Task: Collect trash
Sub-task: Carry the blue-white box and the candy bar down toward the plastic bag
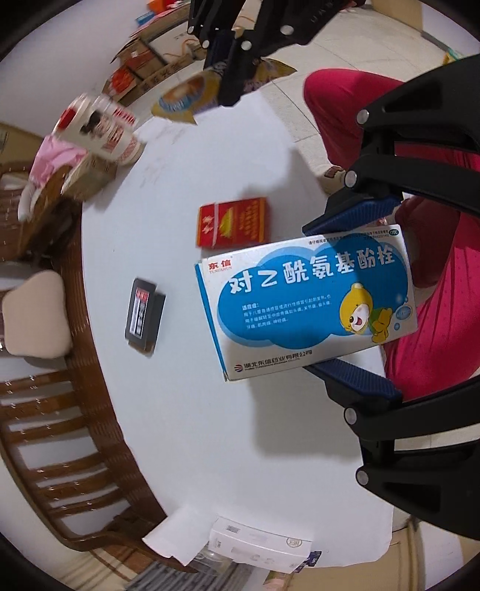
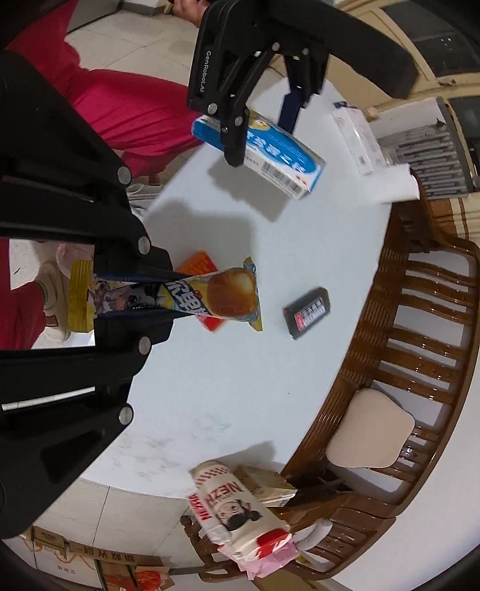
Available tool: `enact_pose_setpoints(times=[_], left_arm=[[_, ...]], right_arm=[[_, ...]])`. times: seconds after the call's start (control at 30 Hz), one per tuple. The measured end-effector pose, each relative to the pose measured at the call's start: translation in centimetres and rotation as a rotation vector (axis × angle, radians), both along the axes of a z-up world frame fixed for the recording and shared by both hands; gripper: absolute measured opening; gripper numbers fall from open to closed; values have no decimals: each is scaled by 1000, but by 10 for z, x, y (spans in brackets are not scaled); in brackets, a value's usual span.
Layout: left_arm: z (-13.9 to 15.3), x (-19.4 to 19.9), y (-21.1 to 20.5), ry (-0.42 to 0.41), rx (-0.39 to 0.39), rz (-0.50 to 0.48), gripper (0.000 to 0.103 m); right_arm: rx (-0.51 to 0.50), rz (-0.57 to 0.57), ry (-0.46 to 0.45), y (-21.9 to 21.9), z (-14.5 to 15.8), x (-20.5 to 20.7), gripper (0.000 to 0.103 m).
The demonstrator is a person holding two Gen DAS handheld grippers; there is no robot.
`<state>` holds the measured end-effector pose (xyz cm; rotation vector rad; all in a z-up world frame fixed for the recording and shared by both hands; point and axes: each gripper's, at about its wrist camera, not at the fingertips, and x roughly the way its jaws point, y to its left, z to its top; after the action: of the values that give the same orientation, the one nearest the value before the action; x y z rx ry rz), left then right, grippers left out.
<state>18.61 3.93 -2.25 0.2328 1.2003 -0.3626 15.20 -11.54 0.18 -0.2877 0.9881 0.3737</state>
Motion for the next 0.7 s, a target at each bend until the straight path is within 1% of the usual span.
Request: enact_pose_setpoints(times=[0.07,0.17,0.27,0.33,0.4,0.53,0.7], left_arm=[[-4,-14,-3,-7,8,-10,64],[-13,-33,-3,5,-23,-26,64],[-26,-50,-4,1,-28,-31,64],[-38,-60,-5,15,-33,-35,64],[-49,-70,-7,27,-42,-43,64],[-71,-88,-13,32,-33,-51,64],[-98,-102,-21,40,-23,-57,64]], right_arm=[[19,10,0,4,-6,-15,12],[34,36,-9,12,-14,-39,12],[37,40,-21,15,-23,-56,12],[35,42,-20,17,-31,-69,12],[37,49,-10,19,-39,-77,12],[46,51,17,22,-59,-94,12],[50,44,36,22,-85,-108,12]])
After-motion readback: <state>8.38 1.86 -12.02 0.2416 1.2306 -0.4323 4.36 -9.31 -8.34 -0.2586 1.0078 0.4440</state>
